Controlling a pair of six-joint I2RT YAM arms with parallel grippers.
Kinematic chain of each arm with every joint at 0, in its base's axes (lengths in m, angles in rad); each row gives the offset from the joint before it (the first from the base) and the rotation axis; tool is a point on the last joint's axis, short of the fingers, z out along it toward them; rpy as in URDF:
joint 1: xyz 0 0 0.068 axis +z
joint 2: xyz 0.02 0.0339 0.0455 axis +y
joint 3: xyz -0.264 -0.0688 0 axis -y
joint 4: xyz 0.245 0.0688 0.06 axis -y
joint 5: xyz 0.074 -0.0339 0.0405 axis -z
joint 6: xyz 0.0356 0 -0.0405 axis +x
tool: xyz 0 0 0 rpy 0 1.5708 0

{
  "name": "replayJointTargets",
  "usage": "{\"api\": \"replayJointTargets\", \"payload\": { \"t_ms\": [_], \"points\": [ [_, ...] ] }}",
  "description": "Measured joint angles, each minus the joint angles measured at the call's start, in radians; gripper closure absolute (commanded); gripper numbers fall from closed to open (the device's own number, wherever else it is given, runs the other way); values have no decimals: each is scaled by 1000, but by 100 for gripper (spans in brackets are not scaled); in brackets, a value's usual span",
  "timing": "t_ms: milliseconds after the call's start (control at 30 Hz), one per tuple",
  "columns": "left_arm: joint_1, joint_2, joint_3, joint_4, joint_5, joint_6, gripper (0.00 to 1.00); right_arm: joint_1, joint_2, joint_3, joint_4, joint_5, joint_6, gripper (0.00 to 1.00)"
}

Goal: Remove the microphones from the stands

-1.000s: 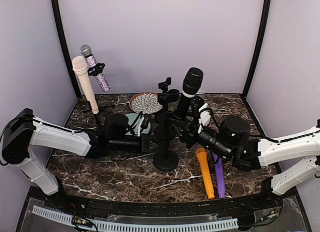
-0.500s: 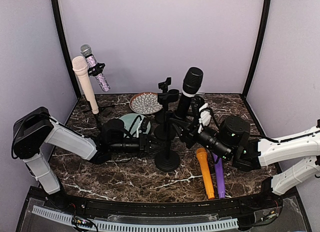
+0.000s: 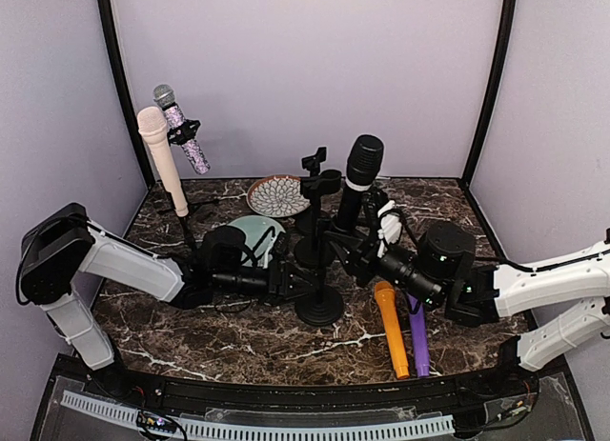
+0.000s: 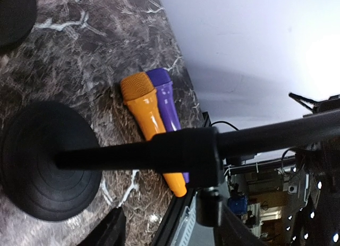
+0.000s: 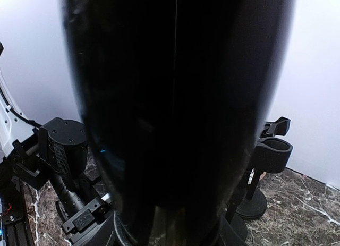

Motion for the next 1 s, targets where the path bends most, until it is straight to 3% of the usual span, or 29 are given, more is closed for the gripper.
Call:
{"api": "replayJointTargets", "payload": {
  "t_ms": [67, 133, 333, 700, 1000],
  "points": [
    [-2, -26, 15, -94, -19, 53, 34, 0, -10, -6, -25, 0, 3, 67],
    [-4, -61, 37, -188, -42, 114, 33, 0, -23, -15, -45, 0, 8, 52],
    [-5, -151, 95, -343, -109, 269, 32, 1, -51, -33, -94, 3, 19, 23],
    [-5, -203, 96, -413, -171, 418, 31, 1, -44, -59, -88, 8, 58, 4],
    [-5, -248, 96, -414, -193, 493, 31, 1, -95, -82, -51, 37, 43, 4]
  ]
}}
